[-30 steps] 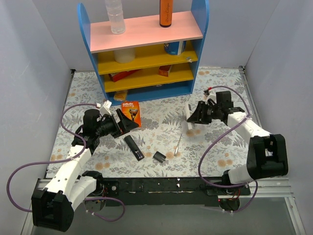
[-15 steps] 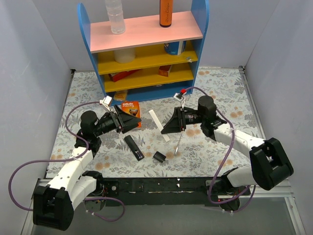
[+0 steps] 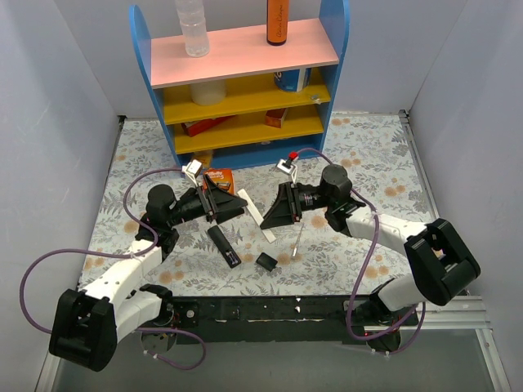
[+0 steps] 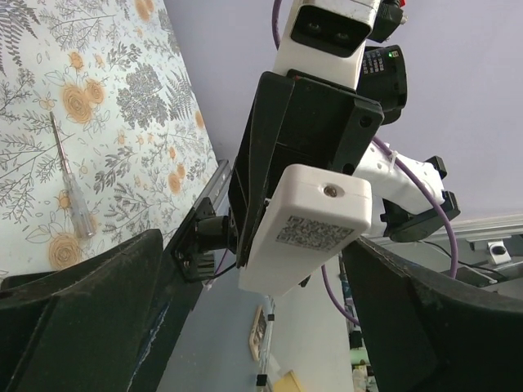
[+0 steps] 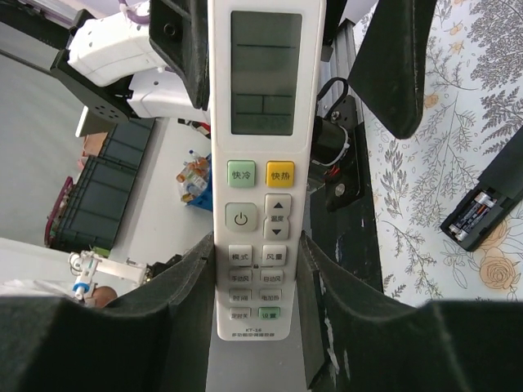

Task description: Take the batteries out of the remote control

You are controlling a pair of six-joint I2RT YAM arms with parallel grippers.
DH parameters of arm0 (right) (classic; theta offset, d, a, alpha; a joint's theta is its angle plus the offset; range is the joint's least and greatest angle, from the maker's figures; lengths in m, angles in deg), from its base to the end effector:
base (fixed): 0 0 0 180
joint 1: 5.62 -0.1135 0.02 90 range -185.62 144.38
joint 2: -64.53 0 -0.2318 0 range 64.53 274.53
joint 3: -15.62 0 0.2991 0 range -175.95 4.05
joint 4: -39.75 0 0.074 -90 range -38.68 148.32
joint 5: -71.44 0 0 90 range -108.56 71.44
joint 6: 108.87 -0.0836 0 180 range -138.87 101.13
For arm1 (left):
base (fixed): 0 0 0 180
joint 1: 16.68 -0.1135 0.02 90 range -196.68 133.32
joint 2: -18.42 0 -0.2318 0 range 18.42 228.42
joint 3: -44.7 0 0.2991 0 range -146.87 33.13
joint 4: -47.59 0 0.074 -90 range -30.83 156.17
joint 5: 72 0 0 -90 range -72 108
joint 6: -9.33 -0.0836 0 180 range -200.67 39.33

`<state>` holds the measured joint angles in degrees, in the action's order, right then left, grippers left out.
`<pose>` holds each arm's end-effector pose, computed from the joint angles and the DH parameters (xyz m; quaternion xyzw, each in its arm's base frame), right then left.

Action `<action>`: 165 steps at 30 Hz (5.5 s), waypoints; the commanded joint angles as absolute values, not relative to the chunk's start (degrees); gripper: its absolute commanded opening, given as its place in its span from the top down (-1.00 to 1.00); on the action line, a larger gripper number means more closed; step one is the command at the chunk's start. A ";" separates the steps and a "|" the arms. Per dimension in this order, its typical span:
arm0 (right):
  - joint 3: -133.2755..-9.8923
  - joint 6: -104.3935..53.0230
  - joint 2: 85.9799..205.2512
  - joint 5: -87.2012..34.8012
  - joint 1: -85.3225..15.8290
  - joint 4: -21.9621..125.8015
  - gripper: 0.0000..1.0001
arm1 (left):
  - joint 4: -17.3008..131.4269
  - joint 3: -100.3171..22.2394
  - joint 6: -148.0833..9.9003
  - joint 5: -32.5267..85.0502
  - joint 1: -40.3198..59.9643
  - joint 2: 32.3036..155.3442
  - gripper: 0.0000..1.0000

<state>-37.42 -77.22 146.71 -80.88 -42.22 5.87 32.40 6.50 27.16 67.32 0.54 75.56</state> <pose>0.2466 0.2754 0.2068 -0.2645 0.6410 0.7009 0.1673 0.2729 -0.1510 0.2027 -0.2709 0.6693 -0.6917 0.0164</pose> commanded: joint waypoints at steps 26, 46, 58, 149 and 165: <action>-35.59 -85.59 152.17 -79.83 -44.03 -9.78 0.23 | 25.13 8.44 32.36 59.84 4.68 75.99 1.00; -55.18 -42.87 151.19 -47.92 -48.24 54.92 -0.29 | 71.99 -6.42 24.62 38.48 4.86 83.54 1.00; -58.96 -41.72 158.05 -43.70 -52.11 56.33 -0.16 | 73.67 -8.18 25.41 36.99 4.86 86.79 1.00; -53.17 -42.86 166.31 -39.13 -52.99 52.91 0.51 | 77.98 -10.82 22.34 25.47 4.77 91.80 1.00; -53.17 -44.80 164.03 -40.44 -51.68 50.36 -0.03 | 80.26 -12.31 18.56 21.17 4.77 91.37 1.00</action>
